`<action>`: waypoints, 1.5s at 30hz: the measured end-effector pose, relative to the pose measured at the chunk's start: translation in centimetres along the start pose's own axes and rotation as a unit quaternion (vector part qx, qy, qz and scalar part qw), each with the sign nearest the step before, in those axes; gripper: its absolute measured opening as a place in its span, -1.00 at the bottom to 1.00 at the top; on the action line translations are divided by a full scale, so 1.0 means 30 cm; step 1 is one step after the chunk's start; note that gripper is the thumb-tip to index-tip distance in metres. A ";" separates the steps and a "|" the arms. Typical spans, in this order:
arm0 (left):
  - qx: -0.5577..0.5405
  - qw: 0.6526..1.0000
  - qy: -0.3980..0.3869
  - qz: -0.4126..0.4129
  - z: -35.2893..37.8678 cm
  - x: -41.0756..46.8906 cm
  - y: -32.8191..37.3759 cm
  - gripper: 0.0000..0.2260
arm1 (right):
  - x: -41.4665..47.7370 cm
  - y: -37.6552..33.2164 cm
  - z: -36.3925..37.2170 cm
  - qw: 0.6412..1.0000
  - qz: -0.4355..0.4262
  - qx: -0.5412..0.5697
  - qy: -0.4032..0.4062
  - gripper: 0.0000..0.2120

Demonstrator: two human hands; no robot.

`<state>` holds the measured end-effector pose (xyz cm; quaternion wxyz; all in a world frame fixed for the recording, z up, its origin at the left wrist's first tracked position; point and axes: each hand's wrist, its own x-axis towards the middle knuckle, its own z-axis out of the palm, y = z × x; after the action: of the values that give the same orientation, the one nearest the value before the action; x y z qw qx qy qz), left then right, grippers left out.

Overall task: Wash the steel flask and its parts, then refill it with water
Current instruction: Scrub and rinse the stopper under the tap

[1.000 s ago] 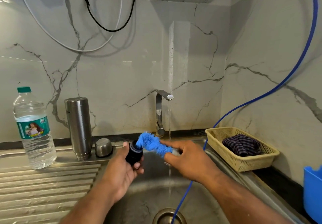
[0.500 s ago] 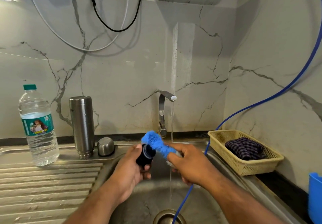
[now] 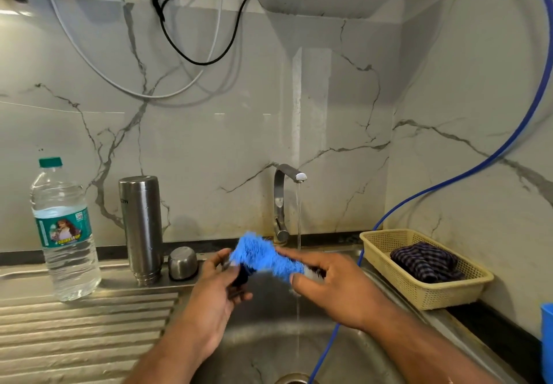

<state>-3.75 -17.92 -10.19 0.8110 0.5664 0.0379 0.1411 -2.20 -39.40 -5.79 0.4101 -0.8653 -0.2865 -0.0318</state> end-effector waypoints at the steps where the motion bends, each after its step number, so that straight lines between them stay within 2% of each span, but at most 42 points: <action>1: 0.063 0.998 -0.023 0.007 0.007 -0.006 -0.011 -0.72 | 0.000 0.000 0.009 1.000 0.004 -0.007 0.011 -0.57; 3: 0.135 0.990 -0.046 0.019 0.022 -0.020 -0.026 -0.73 | 0.002 0.008 0.033 0.999 0.031 -0.004 0.021 -0.58; 4: 0.121 0.992 -0.038 0.023 0.028 -0.021 -0.023 -0.74 | 0.004 0.012 0.041 0.998 0.051 0.019 0.024 -0.59; 8: -0.075 0.997 0.023 0.010 0.010 -0.007 0.024 -0.76 | 0.010 0.017 0.038 0.995 0.081 0.057 0.017 -0.61; 10: -0.099 0.995 0.029 0.007 -0.007 -0.003 0.038 -0.75 | 0.004 0.006 0.042 0.998 0.065 0.017 -0.005 -0.61; 12: -0.056 0.998 0.032 0.021 -0.010 -0.004 0.035 -0.73 | 0.000 -0.001 0.050 0.999 0.044 -0.009 0.021 -0.59; 15: 0.040 0.998 0.027 0.042 -0.007 -0.007 0.012 -0.61 | 0.002 0.006 0.042 0.996 0.016 -0.019 0.081 -0.54; 18: 0.121 0.990 0.014 0.068 -0.011 -0.013 0.005 -0.55 | 0.006 0.013 0.034 0.990 -0.005 -0.103 0.095 -0.51; 24: 0.229 0.968 -0.047 0.090 0.004 -0.034 0.005 -0.47 | 0.024 0.038 0.030 0.982 0.034 -0.134 0.127 -0.50; 27: 0.202 0.973 -0.055 0.098 0.008 -0.033 0.012 -0.49 | 0.027 0.057 0.011 0.981 0.053 -0.139 0.122 -0.50; 34: 0.114 0.990 -0.015 0.087 0.001 -0.027 0.023 -0.55 | 0.025 0.068 -0.001 0.984 0.052 -0.152 0.079 -0.52; 37: 0.119 0.988 0.000 0.095 0.004 -0.027 0.022 -0.55 | 0.028 0.077 0.005 0.987 0.043 -0.137 0.069 -0.51; 41: 0.124 0.986 0.014 0.108 0.012 -0.037 0.023 -0.46 | 0.033 0.082 0.008 0.989 0.052 -0.131 0.051 -0.50; 45: 0.171 0.977 0.020 0.124 0.010 -0.044 0.025 -0.44 | 0.031 0.070 0.006 0.993 0.067 -0.098 0.026 -0.58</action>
<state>-5.10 -18.31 -9.53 0.6775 0.6941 0.0069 0.2433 -0.36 -39.88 -7.09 0.3317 -0.9175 -0.2124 -0.0550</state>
